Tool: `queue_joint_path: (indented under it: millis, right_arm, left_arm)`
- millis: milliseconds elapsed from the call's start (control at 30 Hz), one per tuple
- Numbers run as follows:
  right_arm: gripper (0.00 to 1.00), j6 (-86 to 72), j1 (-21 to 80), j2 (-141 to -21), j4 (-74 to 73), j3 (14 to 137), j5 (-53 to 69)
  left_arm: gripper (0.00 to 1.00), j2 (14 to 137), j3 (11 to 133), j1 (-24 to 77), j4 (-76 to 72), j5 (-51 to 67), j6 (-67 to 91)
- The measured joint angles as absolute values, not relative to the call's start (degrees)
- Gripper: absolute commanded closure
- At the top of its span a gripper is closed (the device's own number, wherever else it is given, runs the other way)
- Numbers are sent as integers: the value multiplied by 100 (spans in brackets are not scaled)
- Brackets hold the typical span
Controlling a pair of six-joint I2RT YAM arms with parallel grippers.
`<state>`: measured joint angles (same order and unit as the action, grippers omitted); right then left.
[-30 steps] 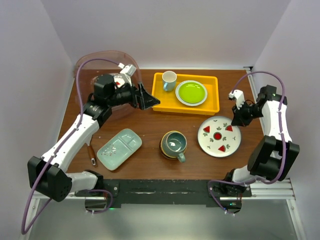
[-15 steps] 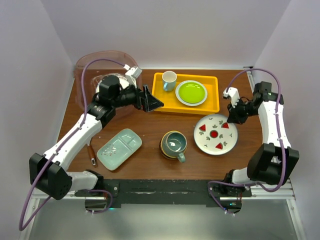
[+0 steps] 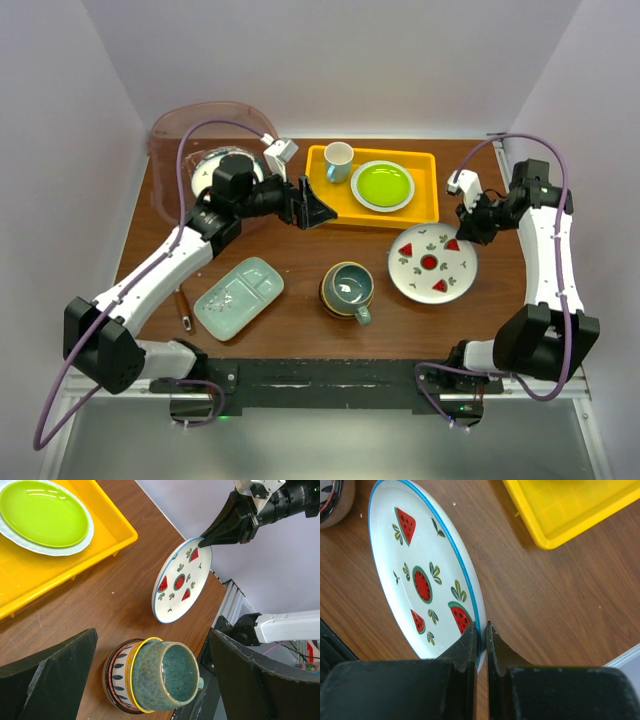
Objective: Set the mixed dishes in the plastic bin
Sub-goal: Pick up the plate at the center of the board.
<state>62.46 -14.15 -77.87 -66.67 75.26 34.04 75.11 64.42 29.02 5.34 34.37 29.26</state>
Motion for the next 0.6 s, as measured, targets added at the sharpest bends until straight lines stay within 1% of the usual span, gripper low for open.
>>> queue_joint_path:
  millis: [600]
  right_arm:
    - [100,6265,-1365,-7754,-6801,7660,3448]
  left_arm:
    - [0,7627,6442,3299,392,3079,2744]
